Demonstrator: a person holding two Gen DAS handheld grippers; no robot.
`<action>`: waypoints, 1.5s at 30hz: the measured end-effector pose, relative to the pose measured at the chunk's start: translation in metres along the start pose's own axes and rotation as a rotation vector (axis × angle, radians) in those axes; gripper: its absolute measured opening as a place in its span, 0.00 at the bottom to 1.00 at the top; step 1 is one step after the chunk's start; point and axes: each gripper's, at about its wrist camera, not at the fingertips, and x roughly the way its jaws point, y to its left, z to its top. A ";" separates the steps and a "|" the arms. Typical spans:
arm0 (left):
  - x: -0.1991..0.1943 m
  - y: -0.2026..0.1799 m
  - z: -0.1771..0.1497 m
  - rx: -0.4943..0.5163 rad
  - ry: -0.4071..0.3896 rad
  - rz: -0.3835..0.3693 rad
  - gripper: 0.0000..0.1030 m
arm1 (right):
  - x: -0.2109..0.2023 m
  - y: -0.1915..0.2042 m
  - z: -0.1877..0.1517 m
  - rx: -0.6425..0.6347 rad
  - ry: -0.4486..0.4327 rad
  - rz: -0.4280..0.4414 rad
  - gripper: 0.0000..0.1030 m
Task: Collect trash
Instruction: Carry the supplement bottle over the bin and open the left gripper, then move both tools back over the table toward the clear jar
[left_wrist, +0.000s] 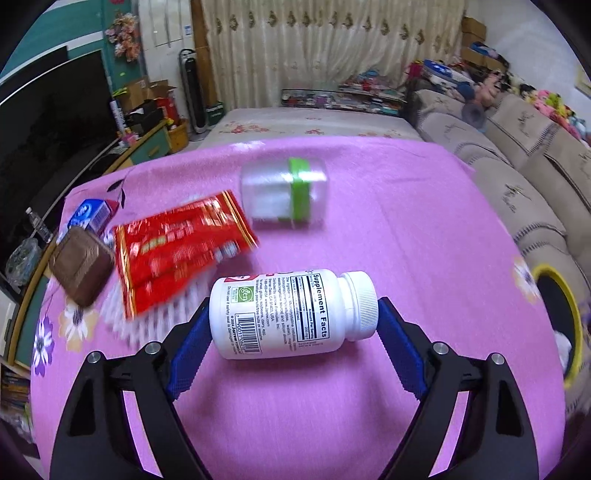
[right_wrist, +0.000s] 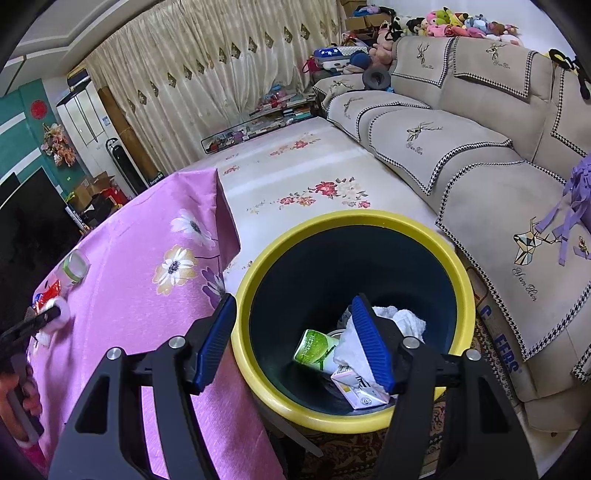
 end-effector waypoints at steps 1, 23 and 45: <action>-0.008 -0.003 -0.008 0.011 0.003 -0.022 0.82 | -0.001 0.000 0.000 0.000 -0.002 0.003 0.60; -0.097 -0.236 -0.052 0.411 -0.071 -0.424 0.82 | -0.079 -0.083 -0.014 0.093 -0.124 -0.109 0.60; -0.037 -0.359 -0.033 0.513 -0.018 -0.474 0.88 | -0.088 -0.150 -0.031 0.215 -0.119 -0.193 0.60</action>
